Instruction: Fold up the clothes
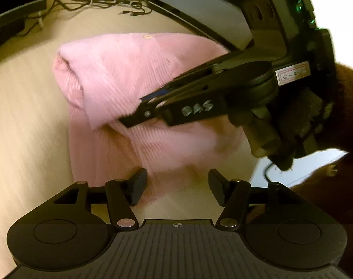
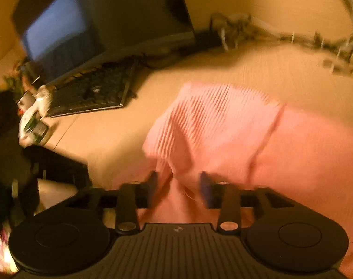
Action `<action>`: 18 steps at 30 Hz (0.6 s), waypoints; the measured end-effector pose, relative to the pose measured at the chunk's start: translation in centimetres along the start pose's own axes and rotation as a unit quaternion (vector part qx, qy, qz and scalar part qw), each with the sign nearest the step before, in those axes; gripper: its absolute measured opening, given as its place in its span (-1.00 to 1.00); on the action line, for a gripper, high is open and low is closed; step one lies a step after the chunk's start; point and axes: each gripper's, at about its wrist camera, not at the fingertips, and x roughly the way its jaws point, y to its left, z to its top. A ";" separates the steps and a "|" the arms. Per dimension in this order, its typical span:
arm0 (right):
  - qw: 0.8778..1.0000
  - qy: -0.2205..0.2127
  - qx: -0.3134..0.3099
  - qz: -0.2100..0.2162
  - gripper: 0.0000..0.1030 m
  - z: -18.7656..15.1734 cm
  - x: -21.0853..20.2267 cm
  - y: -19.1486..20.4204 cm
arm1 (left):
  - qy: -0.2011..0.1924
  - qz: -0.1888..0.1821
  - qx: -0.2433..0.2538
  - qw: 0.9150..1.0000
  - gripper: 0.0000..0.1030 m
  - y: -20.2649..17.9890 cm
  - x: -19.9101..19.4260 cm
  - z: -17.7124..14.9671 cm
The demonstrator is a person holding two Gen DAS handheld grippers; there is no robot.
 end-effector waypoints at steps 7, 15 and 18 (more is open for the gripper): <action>0.985 -0.059 0.078 -0.145 0.18 -5.1 -9.0 -5.0 | -0.100 0.000 -0.032 0.994 0.60 1.6 -4.4 2.6; 0.945 -0.073 0.154 -0.279 0.17 -10.6 -12.9 -8.8 | -0.031 0.105 -0.029 0.994 0.32 3.6 1.2 4.3; 0.938 -0.083 0.180 -0.283 0.17 -11.9 -13.2 -9.3 | -0.023 0.132 0.004 0.991 0.27 2.3 0.6 4.4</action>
